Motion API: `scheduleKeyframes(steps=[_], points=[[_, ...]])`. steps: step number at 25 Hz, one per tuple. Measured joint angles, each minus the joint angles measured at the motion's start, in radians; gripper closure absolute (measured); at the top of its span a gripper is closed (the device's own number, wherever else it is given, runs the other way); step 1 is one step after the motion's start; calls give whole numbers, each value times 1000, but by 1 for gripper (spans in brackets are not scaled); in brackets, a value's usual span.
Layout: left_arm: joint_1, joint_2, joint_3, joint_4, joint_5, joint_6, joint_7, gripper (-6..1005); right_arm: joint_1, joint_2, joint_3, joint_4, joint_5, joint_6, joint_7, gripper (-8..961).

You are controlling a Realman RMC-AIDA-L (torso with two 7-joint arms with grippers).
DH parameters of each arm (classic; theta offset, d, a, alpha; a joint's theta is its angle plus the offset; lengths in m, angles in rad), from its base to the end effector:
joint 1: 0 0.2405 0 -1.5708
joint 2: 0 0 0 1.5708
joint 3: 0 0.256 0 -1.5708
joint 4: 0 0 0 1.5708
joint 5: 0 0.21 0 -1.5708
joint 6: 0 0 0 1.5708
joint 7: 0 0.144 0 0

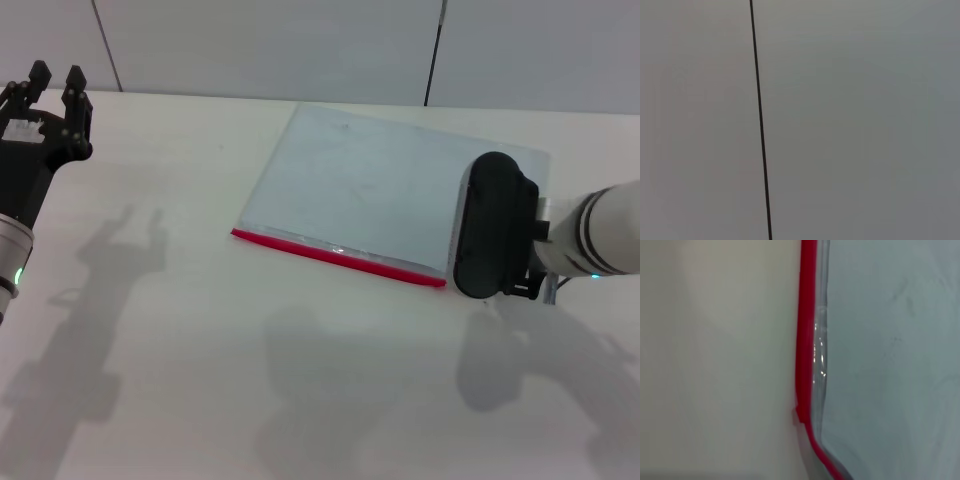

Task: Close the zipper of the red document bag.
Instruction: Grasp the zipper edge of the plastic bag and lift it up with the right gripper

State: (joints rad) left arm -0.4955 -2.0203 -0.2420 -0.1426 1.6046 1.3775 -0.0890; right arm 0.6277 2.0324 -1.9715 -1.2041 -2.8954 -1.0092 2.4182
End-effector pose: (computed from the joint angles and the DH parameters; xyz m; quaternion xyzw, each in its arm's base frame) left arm -0.3178 0.3381 0.0242 -0.6608 -0.1553 -0.3387 0.6516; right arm 0.1834 0.3750 -0.0716 -0.9110 -0.0601 -0.3107 0.2643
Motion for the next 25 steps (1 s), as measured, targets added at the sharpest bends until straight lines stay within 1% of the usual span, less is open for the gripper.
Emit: scheduleKeyframes(steps=[4, 13, 18, 25], points=[[0, 0, 0, 0, 0, 0, 0, 643, 30, 0, -10, 34, 0, 0, 14, 459], [-2, 0, 0, 0, 0, 0, -1, 643, 62, 0, -40, 72, -1, 1, 23, 466], [-3, 0, 0, 0, 0, 0, -1, 643, 72, 0, -40, 82, -1, 1, 31, 657], [-4, 0, 4, 0, 1, -1, -2, 643, 74, 0, -43, 84, -1, 1, 34, 773]])
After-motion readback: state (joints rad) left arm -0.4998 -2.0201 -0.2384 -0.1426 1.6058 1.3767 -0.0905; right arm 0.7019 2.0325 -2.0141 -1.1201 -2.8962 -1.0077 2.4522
